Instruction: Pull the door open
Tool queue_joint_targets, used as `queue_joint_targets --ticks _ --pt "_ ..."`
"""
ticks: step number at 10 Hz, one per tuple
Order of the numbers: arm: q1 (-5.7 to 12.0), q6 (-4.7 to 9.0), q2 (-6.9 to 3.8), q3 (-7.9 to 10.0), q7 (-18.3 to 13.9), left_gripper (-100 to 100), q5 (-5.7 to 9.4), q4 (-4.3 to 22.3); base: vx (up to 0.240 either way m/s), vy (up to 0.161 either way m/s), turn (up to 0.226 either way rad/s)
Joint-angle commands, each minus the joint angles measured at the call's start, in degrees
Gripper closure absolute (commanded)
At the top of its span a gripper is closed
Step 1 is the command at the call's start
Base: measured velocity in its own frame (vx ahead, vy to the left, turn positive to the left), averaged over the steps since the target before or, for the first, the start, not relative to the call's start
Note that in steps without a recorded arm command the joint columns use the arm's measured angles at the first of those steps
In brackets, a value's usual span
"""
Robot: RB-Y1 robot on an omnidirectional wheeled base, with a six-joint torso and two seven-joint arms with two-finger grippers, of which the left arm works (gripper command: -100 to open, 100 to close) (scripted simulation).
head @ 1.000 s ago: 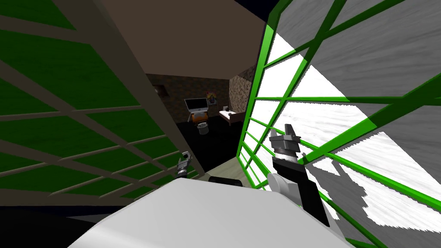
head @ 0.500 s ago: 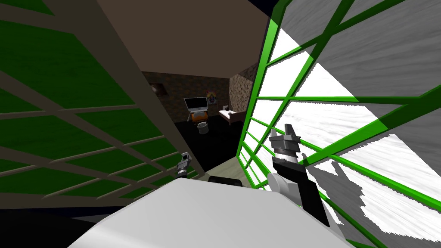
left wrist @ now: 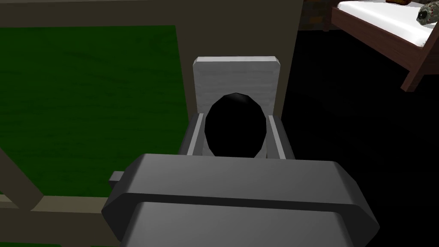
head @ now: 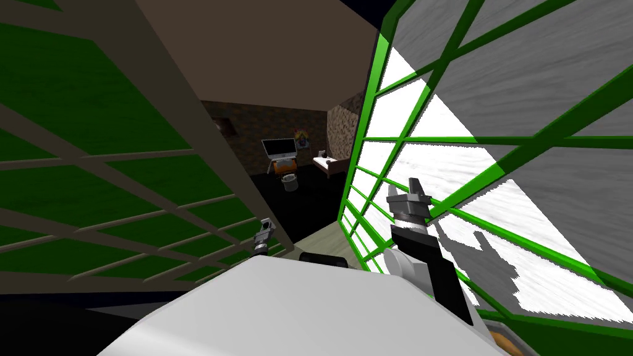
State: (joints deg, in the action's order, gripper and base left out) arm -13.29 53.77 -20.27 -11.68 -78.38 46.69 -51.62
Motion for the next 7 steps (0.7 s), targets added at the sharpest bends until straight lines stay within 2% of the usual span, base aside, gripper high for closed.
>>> queue_joint_targets --ticks 1,6,7 --pt "-0.59 0.19 -0.49 -1.28 -1.0 100 -0.61 -0.2 -0.242 -0.004 -0.084" --pt "-2.03 1.05 -3.06 -4.95 -4.3 100 -2.58 -1.6 -0.236 -0.006 -0.094" --pt "-1.98 0.65 -2.71 -4.59 -3.8 100 -2.33 -1.4 -0.103 -0.007 -0.021"
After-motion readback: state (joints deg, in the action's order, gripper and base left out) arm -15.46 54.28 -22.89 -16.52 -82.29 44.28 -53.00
